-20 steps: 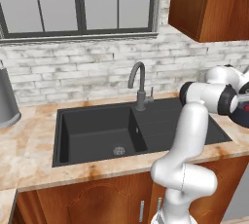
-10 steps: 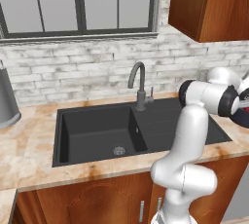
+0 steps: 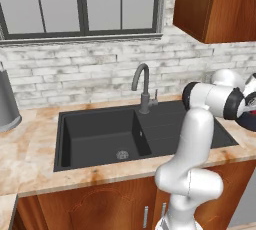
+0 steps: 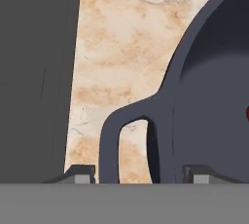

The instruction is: Dump the bell pepper from the pot into the sink. Then turn on the water and wash the bell pepper. Then turn off the water and put the bell pepper back in the pot.

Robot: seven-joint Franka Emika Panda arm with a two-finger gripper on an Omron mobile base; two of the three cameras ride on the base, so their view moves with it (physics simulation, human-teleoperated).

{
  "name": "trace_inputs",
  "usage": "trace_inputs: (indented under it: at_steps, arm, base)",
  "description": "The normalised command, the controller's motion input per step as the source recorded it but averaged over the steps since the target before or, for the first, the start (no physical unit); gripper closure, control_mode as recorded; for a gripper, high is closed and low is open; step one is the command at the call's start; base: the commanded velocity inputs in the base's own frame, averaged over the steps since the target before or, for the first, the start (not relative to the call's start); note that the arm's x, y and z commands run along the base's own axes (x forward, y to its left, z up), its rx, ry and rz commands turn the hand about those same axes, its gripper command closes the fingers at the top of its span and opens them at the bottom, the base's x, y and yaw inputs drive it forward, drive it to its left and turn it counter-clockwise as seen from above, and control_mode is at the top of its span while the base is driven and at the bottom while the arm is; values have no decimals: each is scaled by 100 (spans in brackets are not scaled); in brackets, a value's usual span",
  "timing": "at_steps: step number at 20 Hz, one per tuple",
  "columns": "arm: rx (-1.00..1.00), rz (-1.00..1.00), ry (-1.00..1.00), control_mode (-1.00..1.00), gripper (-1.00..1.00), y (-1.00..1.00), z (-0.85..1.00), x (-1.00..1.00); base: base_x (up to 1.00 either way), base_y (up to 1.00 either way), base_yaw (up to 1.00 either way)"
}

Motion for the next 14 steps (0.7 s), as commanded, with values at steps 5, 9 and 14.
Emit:
trace_inputs:
  at_steps: [5, 9, 14]
  arm:
    - [0, 0, -7, -100, 100, 31, 17, -27]
    - [0, 0, -16, -100, 100, 81, 77, -68]
    - [0, 1, -18, -100, 100, 95, 90, -64]
  base:
    - [0, 0, 0]
    - [0, 0, 0]
    - [0, 0, 0]
